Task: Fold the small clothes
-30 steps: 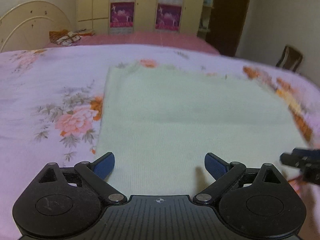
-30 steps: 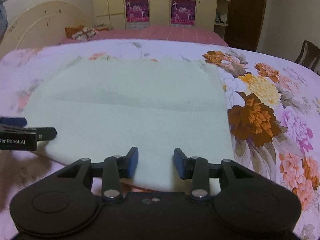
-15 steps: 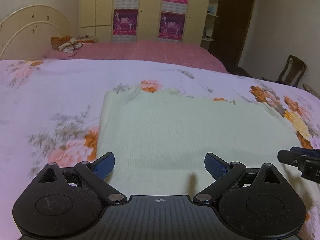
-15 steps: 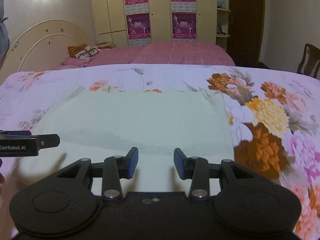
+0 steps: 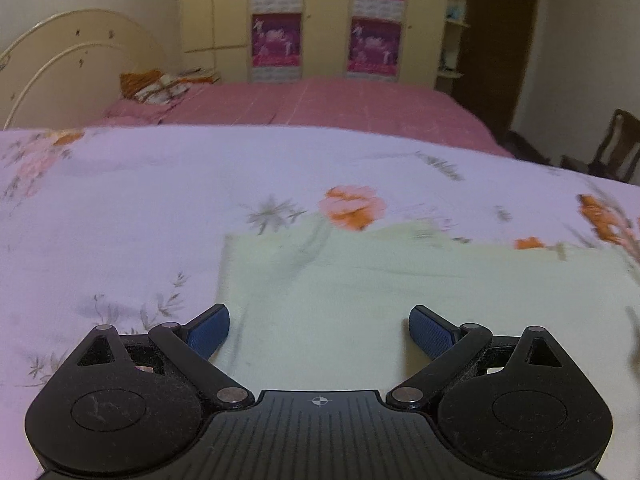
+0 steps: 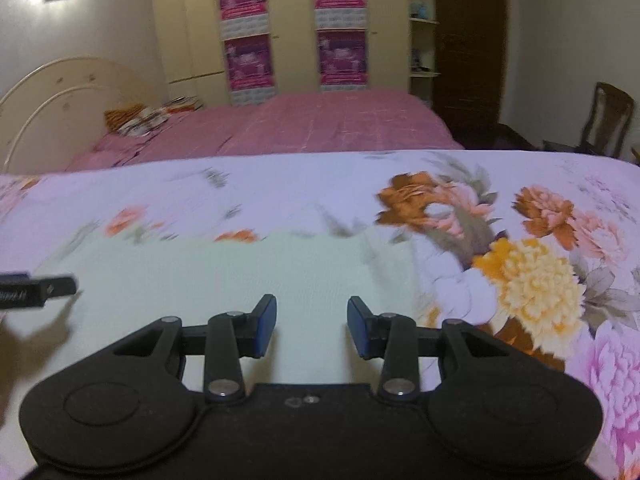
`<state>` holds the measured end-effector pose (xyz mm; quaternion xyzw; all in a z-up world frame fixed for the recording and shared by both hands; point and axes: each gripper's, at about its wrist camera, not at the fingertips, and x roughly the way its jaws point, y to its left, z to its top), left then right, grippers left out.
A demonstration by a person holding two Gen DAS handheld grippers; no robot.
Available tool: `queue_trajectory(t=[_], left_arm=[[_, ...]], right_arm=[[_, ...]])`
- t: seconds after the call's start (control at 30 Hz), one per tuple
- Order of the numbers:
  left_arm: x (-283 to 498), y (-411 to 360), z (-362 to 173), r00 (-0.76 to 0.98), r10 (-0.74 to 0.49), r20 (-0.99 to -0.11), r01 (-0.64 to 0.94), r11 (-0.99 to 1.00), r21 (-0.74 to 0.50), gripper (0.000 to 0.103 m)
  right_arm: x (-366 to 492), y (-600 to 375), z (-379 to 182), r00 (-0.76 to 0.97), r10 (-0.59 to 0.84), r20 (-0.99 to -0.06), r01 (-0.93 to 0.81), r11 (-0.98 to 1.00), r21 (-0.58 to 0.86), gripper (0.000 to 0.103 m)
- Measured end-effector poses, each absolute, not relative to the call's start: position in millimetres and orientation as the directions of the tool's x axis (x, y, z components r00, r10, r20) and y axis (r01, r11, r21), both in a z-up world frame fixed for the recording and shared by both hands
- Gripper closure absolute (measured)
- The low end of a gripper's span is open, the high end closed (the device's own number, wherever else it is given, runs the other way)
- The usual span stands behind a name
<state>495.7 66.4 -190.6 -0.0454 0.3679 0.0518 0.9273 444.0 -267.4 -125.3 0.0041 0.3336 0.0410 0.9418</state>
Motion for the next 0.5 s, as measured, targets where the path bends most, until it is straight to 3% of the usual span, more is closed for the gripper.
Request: queue_trajectory(t=[0.2, 0.23, 0.3, 0.37, 0.47, 0.5], left_arm=[[503.5, 80.1, -206.5, 0.724, 0.074, -0.686, -0.175, 0.981, -0.079, 0.002], [504.1, 79.7, -207.8, 0.725, 0.076, -0.684, -0.176, 0.981, -0.077, 0.000], [504.7, 80.7, -209.6, 0.725, 0.072, -0.685, -0.181, 0.979, -0.089, 0.000], [505.0, 80.2, -209.2, 0.727, 0.073, -0.683, -0.176, 0.981, -0.081, 0.000], [498.9, 81.2, -202.4, 0.722, 0.078, -0.687, -0.185, 0.979, -0.083, 0.000], [493.0, 81.2, -199.1, 0.727, 0.073, -0.683, -0.177, 0.981, -0.084, 0.000]], right_arm=[[468.5, -276.8, -138.0, 0.757, 0.115, -0.644, -0.112, 0.993, 0.046, 0.072], [473.1, -275.9, -142.2, 0.751, 0.083, -0.655, -0.102, 0.995, 0.010, 0.075], [483.2, -285.2, -151.9, 0.745, 0.022, -0.667, -0.039, 0.999, -0.011, 0.092], [484.1, -292.0, -152.4, 0.747, 0.014, -0.664, -0.012, 1.000, 0.008, 0.096], [480.3, -286.8, -149.1, 0.740, -0.015, -0.673, -0.010, 0.999, -0.032, 0.095], [476.9, -285.9, -145.2, 0.738, -0.002, -0.675, -0.008, 1.000, -0.012, 0.088]])
